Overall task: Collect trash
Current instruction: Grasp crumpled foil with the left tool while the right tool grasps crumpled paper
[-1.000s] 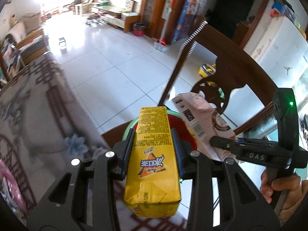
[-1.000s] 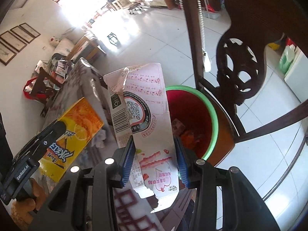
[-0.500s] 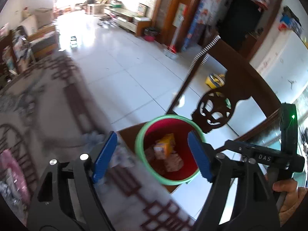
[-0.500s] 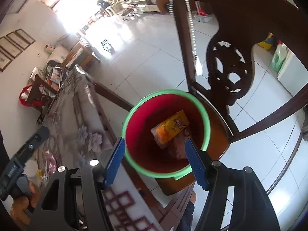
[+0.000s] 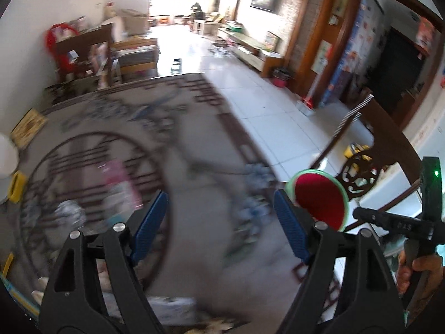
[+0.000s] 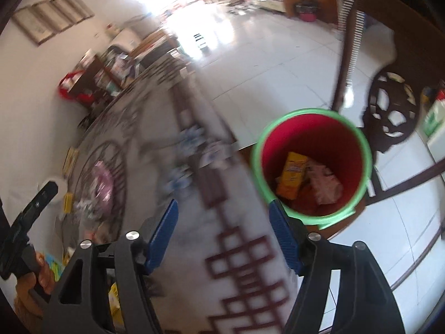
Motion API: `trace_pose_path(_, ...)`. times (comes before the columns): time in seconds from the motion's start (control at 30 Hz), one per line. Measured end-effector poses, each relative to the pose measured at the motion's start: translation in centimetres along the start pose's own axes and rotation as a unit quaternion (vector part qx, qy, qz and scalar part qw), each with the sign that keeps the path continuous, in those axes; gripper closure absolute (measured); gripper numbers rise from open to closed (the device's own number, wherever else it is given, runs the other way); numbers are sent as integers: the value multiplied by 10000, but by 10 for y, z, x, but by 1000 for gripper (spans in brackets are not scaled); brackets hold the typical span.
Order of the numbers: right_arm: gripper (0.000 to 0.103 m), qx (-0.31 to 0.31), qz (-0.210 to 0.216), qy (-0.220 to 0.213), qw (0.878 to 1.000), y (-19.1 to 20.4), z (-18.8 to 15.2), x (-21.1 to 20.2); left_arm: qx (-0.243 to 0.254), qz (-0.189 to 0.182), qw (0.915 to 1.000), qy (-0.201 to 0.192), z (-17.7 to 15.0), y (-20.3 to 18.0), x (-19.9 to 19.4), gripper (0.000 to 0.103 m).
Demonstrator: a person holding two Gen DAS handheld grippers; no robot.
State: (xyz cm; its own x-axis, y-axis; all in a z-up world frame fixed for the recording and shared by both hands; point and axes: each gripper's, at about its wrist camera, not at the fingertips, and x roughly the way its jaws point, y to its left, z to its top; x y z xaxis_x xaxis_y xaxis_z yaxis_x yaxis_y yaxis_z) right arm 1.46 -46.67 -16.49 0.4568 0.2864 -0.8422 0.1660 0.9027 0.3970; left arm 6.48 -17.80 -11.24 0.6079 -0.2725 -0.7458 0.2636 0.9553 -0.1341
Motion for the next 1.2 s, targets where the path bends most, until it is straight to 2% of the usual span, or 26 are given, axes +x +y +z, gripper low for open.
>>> trace_pose_path(0.07,33,-465,42,208,9987,35,-9,13,-122,176,9998,-37,-7,28,-10,21)
trace_pose_path(0.2,33,-1442,226,691,9869,104,-37,41,-314,417,9986,-62,-21,75,-27,21)
trace_pose_path(0.23,33,-1708,284,806,9816,121,-45,48,-374,485,9981,-66,-26,89,-33,21)
trace_pose_path(0.33,33,-2721,323,1204,9542,182,-74,77,-483,578,9971,-52,-39,119,-46,21)
trace_pose_path(0.43,32,-3367,332,1437,9300,222,-98,97,-541,760,9956,28,-57,150,-60,21)
trace_pose_path(0.57,31,-3784,176,1560,9122,259,-116,119,-758,951,9925,106,-74,187,-70,21)
trace_pose_path(0.6,31,-3744,180,1529,9144,263,-116,120,-829,989,9916,114,-77,196,-73,21)
trace_pose_path(0.67,31,-3426,270,1449,9278,268,-107,124,-983,1063,9894,95,-83,216,-81,21)
trace_pose_path(0.77,31,-2626,403,1387,9540,268,-81,140,-1196,1099,9867,60,-89,238,-89,21)
trace_pose_path(0.8,31,-2359,477,1465,9595,268,-73,149,-1244,1097,9861,57,-90,243,-90,21)
trace_pose_path(0.93,21,-1717,621,1908,9645,281,-62,189,-1330,1044,9856,80,-93,259,-89,21)
trace_pose_path(1.03,21,-1595,465,2120,9630,289,-65,216,-1407,949,9854,94,-92,267,-84,21)
trace_pose_path(1.1,32,-1623,308,2220,9609,289,-70,226,-1459,922,9849,117,-90,272,-79,21)
trace_pose_path(1.13,48,-1579,322,2273,9604,288,-71,229,-1488,910,9846,138,-89,276,-75,21)
trace_pose_path(1.2,54,-1356,497,2255,9635,282,-70,231,-1568,871,9835,218,-86,284,-67,21)
